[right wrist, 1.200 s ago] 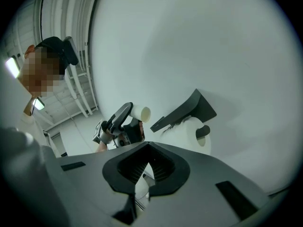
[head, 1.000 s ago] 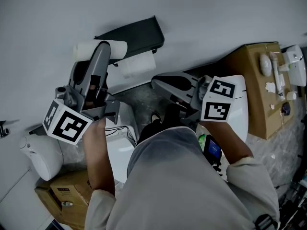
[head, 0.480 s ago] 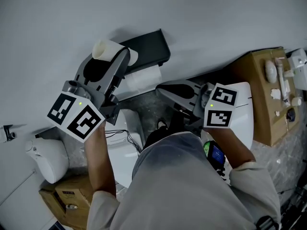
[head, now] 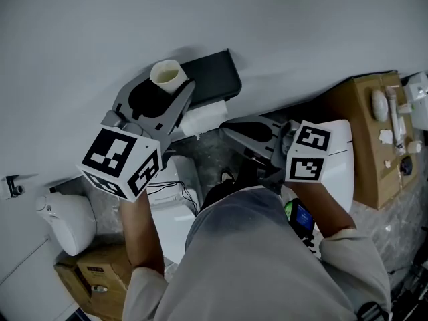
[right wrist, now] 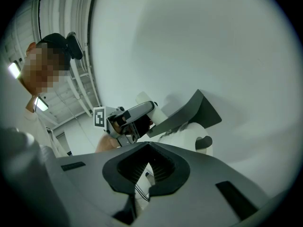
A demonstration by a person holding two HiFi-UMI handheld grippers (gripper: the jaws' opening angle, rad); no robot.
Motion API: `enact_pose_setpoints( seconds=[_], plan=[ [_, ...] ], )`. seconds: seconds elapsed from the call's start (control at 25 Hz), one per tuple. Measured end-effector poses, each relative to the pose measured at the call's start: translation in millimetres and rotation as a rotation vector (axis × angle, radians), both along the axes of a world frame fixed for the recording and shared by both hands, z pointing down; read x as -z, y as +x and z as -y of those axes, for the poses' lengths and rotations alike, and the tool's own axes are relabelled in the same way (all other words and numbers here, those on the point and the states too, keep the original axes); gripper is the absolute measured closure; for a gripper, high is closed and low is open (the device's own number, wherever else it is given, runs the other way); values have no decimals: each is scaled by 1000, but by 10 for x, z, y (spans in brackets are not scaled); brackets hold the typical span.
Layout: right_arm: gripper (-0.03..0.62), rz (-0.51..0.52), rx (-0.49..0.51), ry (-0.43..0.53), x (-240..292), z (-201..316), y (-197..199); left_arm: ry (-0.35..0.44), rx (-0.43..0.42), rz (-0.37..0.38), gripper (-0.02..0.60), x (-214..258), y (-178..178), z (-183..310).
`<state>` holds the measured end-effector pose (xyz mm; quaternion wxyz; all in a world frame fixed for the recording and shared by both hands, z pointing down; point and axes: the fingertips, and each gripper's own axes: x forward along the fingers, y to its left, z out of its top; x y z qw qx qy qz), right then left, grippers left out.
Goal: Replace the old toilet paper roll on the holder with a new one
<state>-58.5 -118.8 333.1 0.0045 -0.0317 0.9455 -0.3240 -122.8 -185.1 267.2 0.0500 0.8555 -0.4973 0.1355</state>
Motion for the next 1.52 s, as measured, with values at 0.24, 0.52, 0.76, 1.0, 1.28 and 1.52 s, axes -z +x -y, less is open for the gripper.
enact_pose_setpoints(
  seconds=[0.24, 0.52, 0.76, 1.0, 1.28, 1.52],
  plan=[
    [577, 2, -8, -13, 1, 13, 6, 27, 31, -69, 392, 54, -88, -6],
    [577, 6, -30, -1, 34, 4, 38, 42, 66, -158, 339, 66, -193, -52],
    [577, -135, -249, 320, 218, 36, 231, 171, 241, -323, 341, 220, -482, -474],
    [579, -267, -384, 578, 405, -99, 327, 238, 334, -513, 578, 130, -537, -997],
    [577, -271, -419, 552, 438, -236, 330, 200, 338, -563, 578, -113, -336, -1220],
    [579, -271, -424, 562, 499, -327, 305, 209, 319, -554, 578, -79, -216, -1307]
  ],
)
